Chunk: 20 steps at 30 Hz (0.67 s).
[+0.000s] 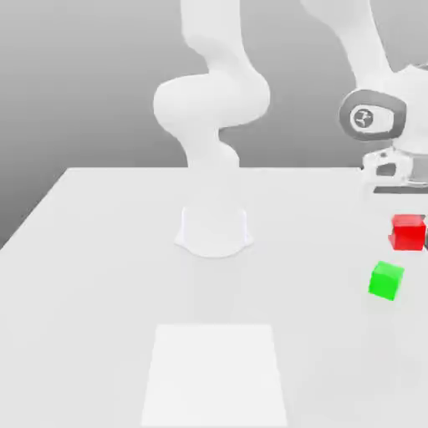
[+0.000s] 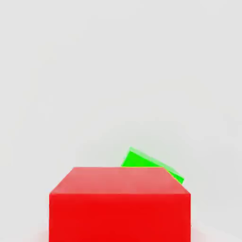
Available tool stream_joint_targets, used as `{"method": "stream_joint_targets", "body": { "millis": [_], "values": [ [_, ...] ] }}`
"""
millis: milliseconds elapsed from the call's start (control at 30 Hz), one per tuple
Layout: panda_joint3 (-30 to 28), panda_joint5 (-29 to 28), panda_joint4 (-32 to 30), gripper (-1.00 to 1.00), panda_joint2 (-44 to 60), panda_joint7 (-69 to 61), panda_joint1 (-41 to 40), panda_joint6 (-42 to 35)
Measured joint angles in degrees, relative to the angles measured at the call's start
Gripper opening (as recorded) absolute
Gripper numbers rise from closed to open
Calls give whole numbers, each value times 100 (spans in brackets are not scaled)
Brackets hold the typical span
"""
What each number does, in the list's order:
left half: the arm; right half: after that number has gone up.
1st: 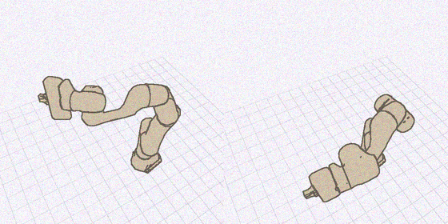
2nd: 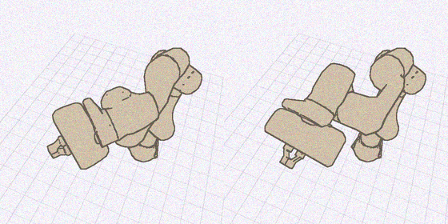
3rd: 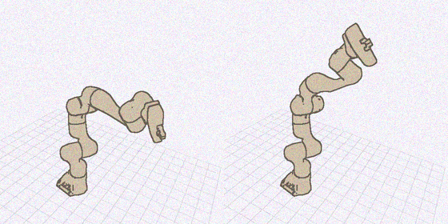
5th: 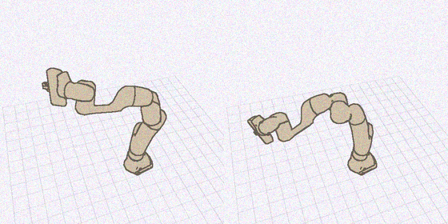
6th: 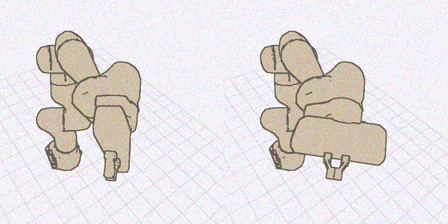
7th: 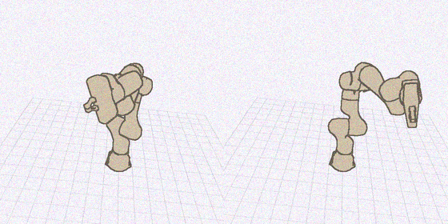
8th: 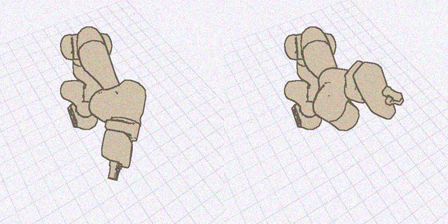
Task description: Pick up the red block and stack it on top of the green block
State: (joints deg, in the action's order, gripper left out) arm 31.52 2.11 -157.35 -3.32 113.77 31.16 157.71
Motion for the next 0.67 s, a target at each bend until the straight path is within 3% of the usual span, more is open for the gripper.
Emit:
{"method": "stream_joint_targets", "body": {
  "millis": [400,600,633,667],
  "values": [
    [-88,-961,14,-100,600,686,-134,399],
    [-406,-1605,27,-100,1094,1156,19,638],
    [-459,-1679,28,100,1167,1211,50,673],
    [-459,-1679,28,100,1167,1211,50,674]
  ]
}}
